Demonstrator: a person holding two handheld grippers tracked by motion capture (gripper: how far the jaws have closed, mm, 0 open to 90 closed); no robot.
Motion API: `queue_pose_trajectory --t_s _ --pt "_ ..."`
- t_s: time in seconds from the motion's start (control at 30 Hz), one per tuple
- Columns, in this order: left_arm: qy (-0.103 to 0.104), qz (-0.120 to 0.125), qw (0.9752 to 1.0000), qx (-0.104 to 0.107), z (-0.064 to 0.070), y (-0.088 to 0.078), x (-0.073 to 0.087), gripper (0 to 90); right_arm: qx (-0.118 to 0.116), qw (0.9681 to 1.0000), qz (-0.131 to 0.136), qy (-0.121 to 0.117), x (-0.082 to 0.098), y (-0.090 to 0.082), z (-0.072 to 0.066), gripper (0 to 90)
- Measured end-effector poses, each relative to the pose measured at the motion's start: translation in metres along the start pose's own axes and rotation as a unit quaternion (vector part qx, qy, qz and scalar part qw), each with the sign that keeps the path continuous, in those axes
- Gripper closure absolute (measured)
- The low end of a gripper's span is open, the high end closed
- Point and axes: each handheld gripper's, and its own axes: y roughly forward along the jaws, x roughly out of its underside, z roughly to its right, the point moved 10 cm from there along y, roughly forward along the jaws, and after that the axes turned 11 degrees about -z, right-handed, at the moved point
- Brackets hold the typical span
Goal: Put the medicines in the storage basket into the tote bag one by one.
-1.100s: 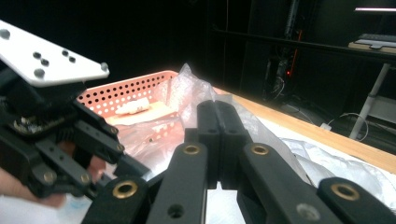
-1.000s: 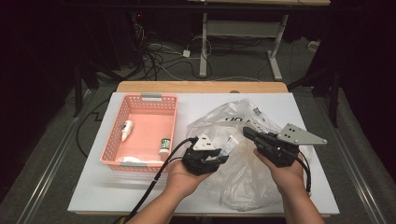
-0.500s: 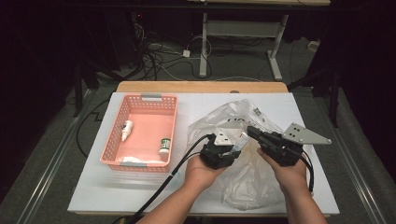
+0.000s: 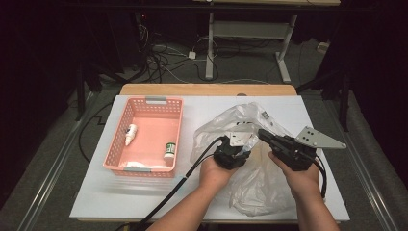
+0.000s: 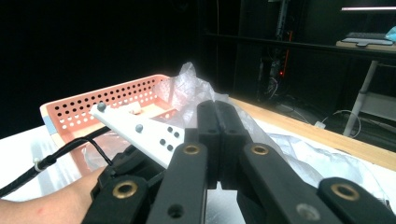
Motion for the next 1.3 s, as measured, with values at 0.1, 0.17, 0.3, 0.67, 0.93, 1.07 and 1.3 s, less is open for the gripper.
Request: queue_pose_trajectory --t_s 0.1,0.17,0.3,0.67,0.93,1.07,1.3 --pt "0.011 -0.01 0.9999 -0.004 -0.003 0.004 0.002 65.9 0.002 1.0 0.0 0.005 0.0 -0.001 0.001 90.0" --pt "0.009 -0.009 0.9999 -0.007 -0.003 0.007 0.001 65.9 0.002 1.0 0.003 0.002 -0.001 -0.001 0.002 90.0" --pt "0.005 -0.008 0.9999 -0.009 -0.004 0.012 -0.001 65.9 0.003 1.0 0.001 0.004 0.0 -0.002 0.002 90.0" --pt "0.008 -0.017 0.9998 0.001 -0.003 0.019 -0.001 60.7 0.003 1.0 -0.001 0.005 0.002 -0.001 0.004 90.0" --pt "0.022 -0.012 0.9994 0.022 0.005 0.008 -0.001 46.4 0.002 1.0 -0.002 0.006 0.003 -0.001 0.004 90.0" --pt "0.027 0.002 0.9988 0.042 0.012 -0.003 0.001 41.9 0.001 1.0 -0.004 0.004 0.004 -0.001 0.004 90.0" --pt "0.034 0.014 0.9979 0.054 0.023 -0.022 0.015 30.7 0.004 1.0 -0.008 0.003 0.006 -0.002 0.005 90.0"
